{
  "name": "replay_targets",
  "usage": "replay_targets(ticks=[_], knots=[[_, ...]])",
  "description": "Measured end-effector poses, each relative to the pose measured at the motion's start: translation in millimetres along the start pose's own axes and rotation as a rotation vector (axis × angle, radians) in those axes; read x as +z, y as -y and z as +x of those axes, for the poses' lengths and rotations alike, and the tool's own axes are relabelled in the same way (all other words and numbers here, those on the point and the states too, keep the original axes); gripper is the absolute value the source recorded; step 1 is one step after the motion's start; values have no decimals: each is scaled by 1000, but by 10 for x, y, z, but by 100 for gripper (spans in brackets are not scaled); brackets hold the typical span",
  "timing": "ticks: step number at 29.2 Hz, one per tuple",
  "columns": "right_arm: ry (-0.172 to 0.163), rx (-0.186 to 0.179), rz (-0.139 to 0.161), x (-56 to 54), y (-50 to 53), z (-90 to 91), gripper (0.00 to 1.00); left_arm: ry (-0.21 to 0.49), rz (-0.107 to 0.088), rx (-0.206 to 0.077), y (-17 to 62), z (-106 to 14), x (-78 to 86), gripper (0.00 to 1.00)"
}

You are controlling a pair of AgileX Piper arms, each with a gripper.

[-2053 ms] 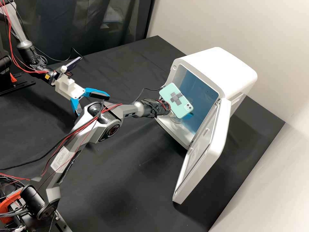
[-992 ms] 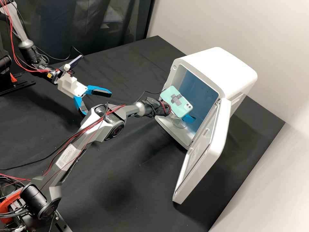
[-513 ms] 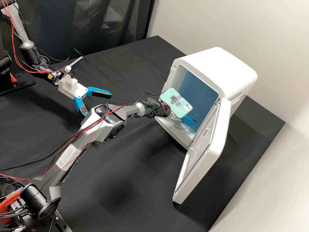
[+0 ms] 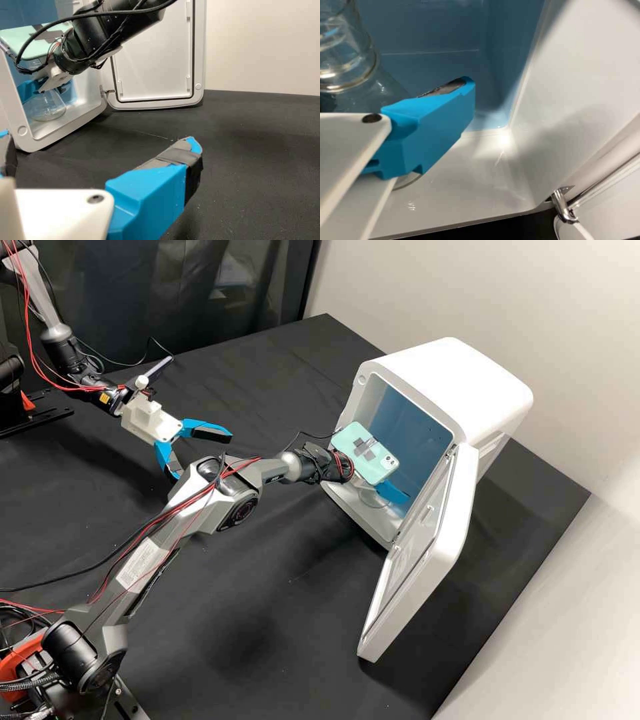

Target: Place the flask in the incubator

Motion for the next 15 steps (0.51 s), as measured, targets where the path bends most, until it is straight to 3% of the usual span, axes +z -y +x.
replay_targets(ticks=[15], knots=[[-2,3,-12,7,6,1,100,0,0,0,0,0,0,100]])
